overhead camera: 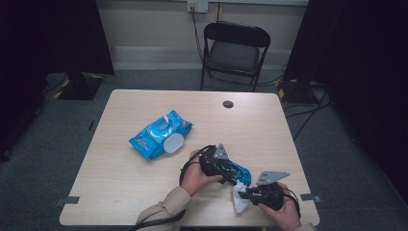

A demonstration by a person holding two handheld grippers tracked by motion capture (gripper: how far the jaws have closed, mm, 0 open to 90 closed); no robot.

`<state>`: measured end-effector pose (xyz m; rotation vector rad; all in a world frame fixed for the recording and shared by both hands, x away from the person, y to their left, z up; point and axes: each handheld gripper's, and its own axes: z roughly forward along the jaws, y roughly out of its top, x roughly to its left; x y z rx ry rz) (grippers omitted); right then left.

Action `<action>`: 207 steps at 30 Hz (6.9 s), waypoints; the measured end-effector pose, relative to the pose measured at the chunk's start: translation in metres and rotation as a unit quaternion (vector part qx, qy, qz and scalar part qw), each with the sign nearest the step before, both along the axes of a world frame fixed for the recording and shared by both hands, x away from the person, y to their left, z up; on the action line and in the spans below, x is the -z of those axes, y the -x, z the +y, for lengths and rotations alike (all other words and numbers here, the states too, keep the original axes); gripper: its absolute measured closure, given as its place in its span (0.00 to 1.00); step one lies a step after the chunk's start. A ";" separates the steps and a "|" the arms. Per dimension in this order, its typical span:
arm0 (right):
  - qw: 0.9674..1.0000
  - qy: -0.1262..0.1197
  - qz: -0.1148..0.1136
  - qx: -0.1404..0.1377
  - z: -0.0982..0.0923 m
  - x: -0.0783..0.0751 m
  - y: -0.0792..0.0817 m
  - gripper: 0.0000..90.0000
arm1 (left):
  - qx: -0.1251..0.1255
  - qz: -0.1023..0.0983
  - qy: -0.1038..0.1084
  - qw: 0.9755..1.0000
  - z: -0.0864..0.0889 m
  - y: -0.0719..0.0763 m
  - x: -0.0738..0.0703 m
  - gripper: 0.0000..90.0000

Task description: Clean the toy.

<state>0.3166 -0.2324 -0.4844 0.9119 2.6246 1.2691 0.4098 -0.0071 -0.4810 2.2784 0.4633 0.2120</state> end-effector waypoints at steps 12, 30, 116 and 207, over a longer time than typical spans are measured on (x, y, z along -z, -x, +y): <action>0.994 -0.036 -0.046 0.090 -0.038 -0.025 -0.016 0.90 | 0.001 0.001 -0.002 1.000 0.000 0.000 0.000 0.21; 0.990 0.015 -0.034 0.136 -0.044 0.004 -0.042 0.89 | 0.002 0.001 -0.001 1.000 -0.001 0.000 0.000 0.21; 0.990 -0.022 -0.049 0.130 -0.053 -0.013 -0.038 0.89 | -0.005 0.003 -0.007 1.000 -0.001 0.001 -0.001 0.21; 0.994 -0.036 -0.058 0.087 -0.029 -0.031 -0.044 0.89 | -0.004 0.003 -0.004 1.000 -0.002 0.001 -0.001 0.20</action>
